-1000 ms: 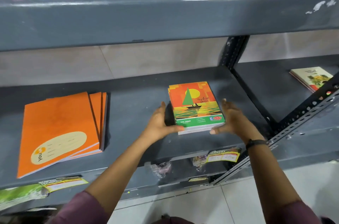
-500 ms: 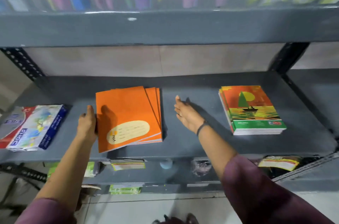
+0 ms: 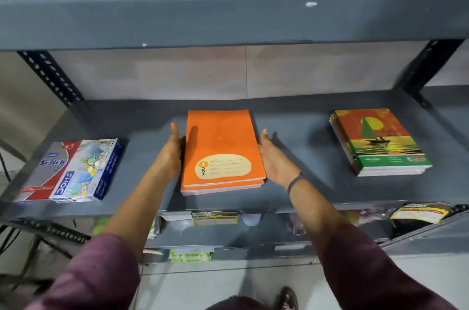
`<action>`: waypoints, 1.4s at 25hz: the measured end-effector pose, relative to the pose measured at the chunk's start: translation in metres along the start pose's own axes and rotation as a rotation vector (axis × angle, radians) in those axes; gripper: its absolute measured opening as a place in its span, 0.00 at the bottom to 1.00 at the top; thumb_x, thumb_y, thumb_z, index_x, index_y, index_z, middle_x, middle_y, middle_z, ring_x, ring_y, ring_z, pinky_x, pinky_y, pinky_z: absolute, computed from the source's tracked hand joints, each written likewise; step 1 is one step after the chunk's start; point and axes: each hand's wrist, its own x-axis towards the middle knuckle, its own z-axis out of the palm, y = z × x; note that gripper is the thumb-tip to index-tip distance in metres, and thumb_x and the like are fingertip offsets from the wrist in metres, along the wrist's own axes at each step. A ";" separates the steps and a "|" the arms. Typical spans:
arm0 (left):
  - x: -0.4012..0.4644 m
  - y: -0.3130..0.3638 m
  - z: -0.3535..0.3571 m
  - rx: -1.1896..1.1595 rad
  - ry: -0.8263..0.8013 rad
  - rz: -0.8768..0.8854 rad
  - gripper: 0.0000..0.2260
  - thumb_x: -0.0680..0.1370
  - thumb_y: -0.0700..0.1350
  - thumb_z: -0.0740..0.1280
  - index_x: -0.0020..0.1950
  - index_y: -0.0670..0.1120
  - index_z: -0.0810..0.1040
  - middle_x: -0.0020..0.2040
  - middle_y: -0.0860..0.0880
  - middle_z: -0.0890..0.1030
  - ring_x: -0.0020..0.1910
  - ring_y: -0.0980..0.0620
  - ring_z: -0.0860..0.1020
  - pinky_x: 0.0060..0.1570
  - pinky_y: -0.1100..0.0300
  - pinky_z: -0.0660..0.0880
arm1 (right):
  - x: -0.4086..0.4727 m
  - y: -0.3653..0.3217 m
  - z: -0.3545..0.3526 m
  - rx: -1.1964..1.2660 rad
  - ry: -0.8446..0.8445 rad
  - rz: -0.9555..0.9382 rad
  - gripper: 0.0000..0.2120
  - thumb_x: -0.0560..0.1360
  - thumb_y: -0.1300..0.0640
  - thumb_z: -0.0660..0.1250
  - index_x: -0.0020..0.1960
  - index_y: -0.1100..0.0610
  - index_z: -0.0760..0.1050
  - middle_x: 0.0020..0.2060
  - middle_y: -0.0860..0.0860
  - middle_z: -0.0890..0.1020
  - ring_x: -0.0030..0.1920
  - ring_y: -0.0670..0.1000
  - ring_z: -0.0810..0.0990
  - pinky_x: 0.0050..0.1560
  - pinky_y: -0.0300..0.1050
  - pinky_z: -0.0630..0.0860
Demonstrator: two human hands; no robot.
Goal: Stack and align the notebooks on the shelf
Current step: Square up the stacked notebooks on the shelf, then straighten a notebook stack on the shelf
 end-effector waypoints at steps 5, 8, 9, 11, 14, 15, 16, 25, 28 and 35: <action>-0.034 -0.036 -0.015 0.121 -0.161 0.036 0.32 0.70 0.71 0.53 0.63 0.50 0.72 0.49 0.49 0.85 0.42 0.54 0.84 0.48 0.54 0.80 | -0.010 0.013 0.006 -0.167 0.033 -0.111 0.39 0.70 0.33 0.61 0.75 0.49 0.52 0.74 0.50 0.64 0.72 0.52 0.65 0.75 0.55 0.59; -0.048 -0.038 -0.031 0.589 -0.199 0.184 0.31 0.64 0.58 0.73 0.61 0.48 0.65 0.53 0.55 0.77 0.51 0.57 0.77 0.60 0.54 0.71 | -0.032 0.019 -0.008 -0.612 -0.004 -0.079 0.56 0.60 0.43 0.77 0.75 0.53 0.46 0.72 0.49 0.66 0.72 0.50 0.65 0.74 0.54 0.61; -0.046 -0.039 -0.035 0.779 -0.158 0.225 0.40 0.57 0.58 0.76 0.62 0.46 0.63 0.55 0.51 0.76 0.55 0.52 0.76 0.61 0.51 0.72 | -0.035 0.021 -0.009 -0.793 0.001 -0.062 0.57 0.57 0.47 0.79 0.75 0.54 0.48 0.72 0.50 0.66 0.71 0.51 0.65 0.73 0.53 0.63; -0.044 -0.040 -0.034 1.026 -0.082 0.271 0.51 0.51 0.57 0.78 0.67 0.40 0.59 0.64 0.42 0.72 0.64 0.42 0.70 0.64 0.45 0.69 | -0.034 0.023 -0.004 -1.114 0.115 -0.086 0.58 0.52 0.48 0.80 0.74 0.57 0.53 0.72 0.55 0.64 0.72 0.55 0.62 0.72 0.52 0.64; -0.043 -0.033 -0.024 1.094 -0.060 0.316 0.45 0.58 0.49 0.80 0.68 0.40 0.60 0.66 0.40 0.71 0.66 0.40 0.67 0.66 0.48 0.65 | -0.020 0.016 0.006 -1.280 0.194 -0.107 0.48 0.51 0.50 0.82 0.67 0.58 0.67 0.65 0.58 0.73 0.66 0.58 0.70 0.64 0.48 0.71; -0.043 -0.032 -0.022 1.070 -0.050 0.339 0.40 0.59 0.48 0.79 0.66 0.42 0.63 0.65 0.40 0.73 0.64 0.41 0.70 0.64 0.49 0.67 | -0.016 0.014 0.006 -1.307 0.198 -0.091 0.44 0.51 0.50 0.82 0.64 0.58 0.70 0.62 0.57 0.76 0.63 0.57 0.73 0.60 0.46 0.73; -0.048 -0.032 -0.019 1.037 -0.026 0.348 0.36 0.60 0.46 0.79 0.64 0.42 0.67 0.63 0.40 0.75 0.62 0.40 0.73 0.61 0.49 0.70 | -0.016 0.013 0.007 -1.325 0.212 -0.065 0.42 0.51 0.50 0.82 0.61 0.58 0.73 0.60 0.57 0.79 0.60 0.57 0.76 0.58 0.45 0.75; -0.048 -0.045 -0.040 0.615 -0.183 0.245 0.27 0.64 0.46 0.76 0.60 0.46 0.71 0.58 0.45 0.78 0.55 0.46 0.77 0.60 0.50 0.74 | -0.050 0.010 0.013 -0.957 0.143 -0.148 0.32 0.60 0.61 0.79 0.61 0.58 0.73 0.59 0.54 0.80 0.59 0.54 0.78 0.61 0.47 0.74; -0.043 -0.051 -0.041 0.134 -0.065 0.136 0.24 0.70 0.55 0.68 0.62 0.46 0.71 0.63 0.45 0.76 0.58 0.47 0.77 0.64 0.51 0.72 | -0.057 0.021 0.009 -0.472 -0.003 -0.191 0.29 0.68 0.60 0.73 0.66 0.55 0.67 0.62 0.52 0.78 0.63 0.51 0.76 0.67 0.49 0.70; -0.040 -0.053 -0.018 0.205 0.016 0.285 0.16 0.77 0.39 0.61 0.64 0.41 0.70 0.58 0.42 0.77 0.51 0.45 0.77 0.49 0.57 0.74 | -0.049 0.034 0.018 -0.467 0.292 -0.209 0.16 0.77 0.61 0.62 0.64 0.55 0.71 0.58 0.52 0.79 0.59 0.53 0.76 0.61 0.45 0.71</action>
